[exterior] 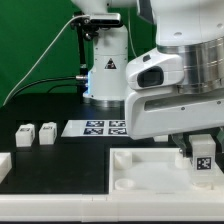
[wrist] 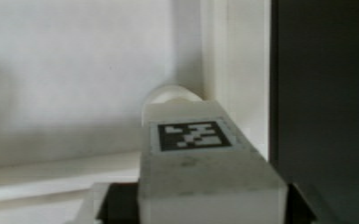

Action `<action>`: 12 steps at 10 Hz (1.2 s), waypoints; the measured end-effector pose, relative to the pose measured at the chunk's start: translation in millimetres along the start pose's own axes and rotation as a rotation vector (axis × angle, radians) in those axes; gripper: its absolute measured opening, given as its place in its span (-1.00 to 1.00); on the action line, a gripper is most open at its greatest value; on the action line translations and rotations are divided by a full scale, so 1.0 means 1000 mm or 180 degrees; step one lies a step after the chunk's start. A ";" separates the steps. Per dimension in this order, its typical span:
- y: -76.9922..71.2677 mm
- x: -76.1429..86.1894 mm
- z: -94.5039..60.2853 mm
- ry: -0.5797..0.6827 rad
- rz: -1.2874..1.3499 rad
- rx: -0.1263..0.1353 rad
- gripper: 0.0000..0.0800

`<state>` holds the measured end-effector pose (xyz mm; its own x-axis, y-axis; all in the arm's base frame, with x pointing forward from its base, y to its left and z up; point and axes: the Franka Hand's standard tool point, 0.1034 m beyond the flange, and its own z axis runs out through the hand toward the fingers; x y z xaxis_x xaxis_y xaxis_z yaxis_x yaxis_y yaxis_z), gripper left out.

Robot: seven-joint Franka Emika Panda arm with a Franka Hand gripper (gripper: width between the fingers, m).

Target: Assemble one leg

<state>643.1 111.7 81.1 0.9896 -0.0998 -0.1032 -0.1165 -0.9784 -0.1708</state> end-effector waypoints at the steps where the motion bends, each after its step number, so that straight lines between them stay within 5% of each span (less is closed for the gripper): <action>1: 0.001 -0.001 0.001 0.0054 0.0309 -0.0001 -0.24; 9: -0.010 -0.006 0.006 0.0066 0.3654 0.0041 -0.25; 12: -0.009 -0.006 0.009 0.0065 0.3661 0.0038 -0.25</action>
Offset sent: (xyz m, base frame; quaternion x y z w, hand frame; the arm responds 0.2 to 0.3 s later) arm -0.0068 0.0053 -0.0077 0.0049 0.0068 0.3847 0.9230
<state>637.5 123.1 74.8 0.2986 -0.9356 -0.1883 -0.9524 -0.3049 0.0048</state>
